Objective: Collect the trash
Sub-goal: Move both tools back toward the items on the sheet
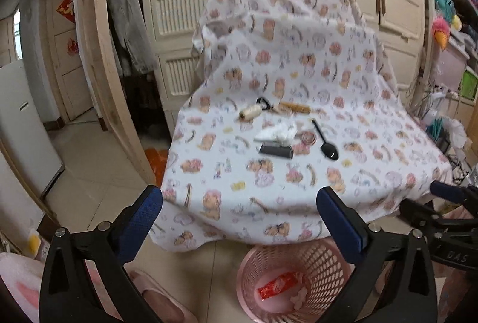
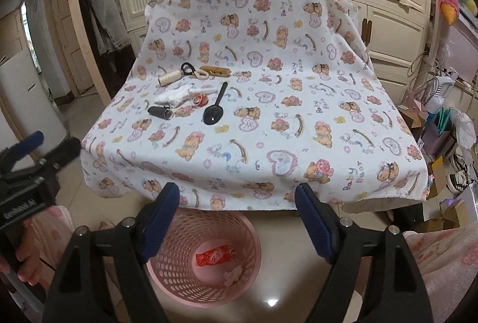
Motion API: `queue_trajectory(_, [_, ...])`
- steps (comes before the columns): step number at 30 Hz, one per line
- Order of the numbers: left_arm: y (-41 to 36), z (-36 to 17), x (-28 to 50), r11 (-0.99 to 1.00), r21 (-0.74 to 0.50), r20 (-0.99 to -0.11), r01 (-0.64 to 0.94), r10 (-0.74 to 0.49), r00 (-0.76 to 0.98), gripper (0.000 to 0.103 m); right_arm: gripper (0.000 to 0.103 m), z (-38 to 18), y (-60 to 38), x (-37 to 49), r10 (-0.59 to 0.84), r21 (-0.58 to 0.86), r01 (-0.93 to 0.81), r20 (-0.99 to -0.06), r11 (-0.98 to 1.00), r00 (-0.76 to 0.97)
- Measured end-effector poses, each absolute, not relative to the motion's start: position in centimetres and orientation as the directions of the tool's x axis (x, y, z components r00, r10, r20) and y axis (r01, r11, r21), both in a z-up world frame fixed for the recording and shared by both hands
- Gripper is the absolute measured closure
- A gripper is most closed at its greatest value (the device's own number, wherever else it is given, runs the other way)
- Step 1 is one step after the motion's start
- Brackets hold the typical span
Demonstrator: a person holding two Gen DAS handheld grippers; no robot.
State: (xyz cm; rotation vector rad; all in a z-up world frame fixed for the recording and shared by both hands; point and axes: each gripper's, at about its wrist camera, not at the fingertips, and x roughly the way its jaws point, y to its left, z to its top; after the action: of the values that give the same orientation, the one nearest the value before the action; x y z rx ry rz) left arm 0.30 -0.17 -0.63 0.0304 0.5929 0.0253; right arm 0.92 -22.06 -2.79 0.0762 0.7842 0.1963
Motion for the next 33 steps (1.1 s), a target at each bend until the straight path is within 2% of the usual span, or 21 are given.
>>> queue_trajectory(4, [0.1,0.5,-0.1,1.000,0.017,-0.531,-0.005,0.014,0.847,0.001,0.020,-2.0,-21.8,0.6,0.219,0.145,-0.165,-0.668,0.976,0.711])
queue_trajectory(9, [0.4,2.1,0.2,0.999,0.034,-0.497,-0.012,0.028,0.867,0.001,0.020,-0.5,-21.6,0.5,0.222,0.123,-0.187,-0.642,0.975,0.734])
queue_trajectory(15, [1.6,5.4,2.7,0.999,0.035,-0.483,-0.017,0.031,0.875,0.001,0.012,4.1,-22.0,1.5,0.219,0.078,-0.212,-0.557,0.974,0.801])
queue_trajectory(19, [1.8,6.9,5.6,0.999,0.051,-0.513,-0.005,0.031,0.858,0.001,0.004,6.4,-22.3,2.8,0.228,0.058,-0.231,-0.514,0.971,0.827])
queue_trajectory(25, [2.3,5.3,8.8,1.000,0.019,-0.562,-0.002,0.012,0.827,0.001,0.000,6.5,-22.6,5.7,0.195,0.036,-0.204,-0.492,0.978,0.848])
queue_trajectory(27, [2.5,3.7,9.4,1.000,-0.004,-0.588,-0.006,0.002,0.809,0.001,0.000,5.5,-22.8,6.3,0.185,0.035,-0.194,-0.501,0.980,0.845])
queue_trajectory(31, [2.6,-0.3,11.1,1.000,-0.027,-0.667,-0.001,-0.017,0.745,0.002,0.000,1.8,-23.2,7.5,0.171,0.049,-0.175,-0.576,0.983,0.799])
queue_trajectory(33, [2.1,-1.1,12.3,0.999,-0.036,-0.690,0.039,-0.054,0.721,0.007,0.000,0.9,-23.2,8.0,0.172,0.051,-0.176,-0.601,0.983,0.781])
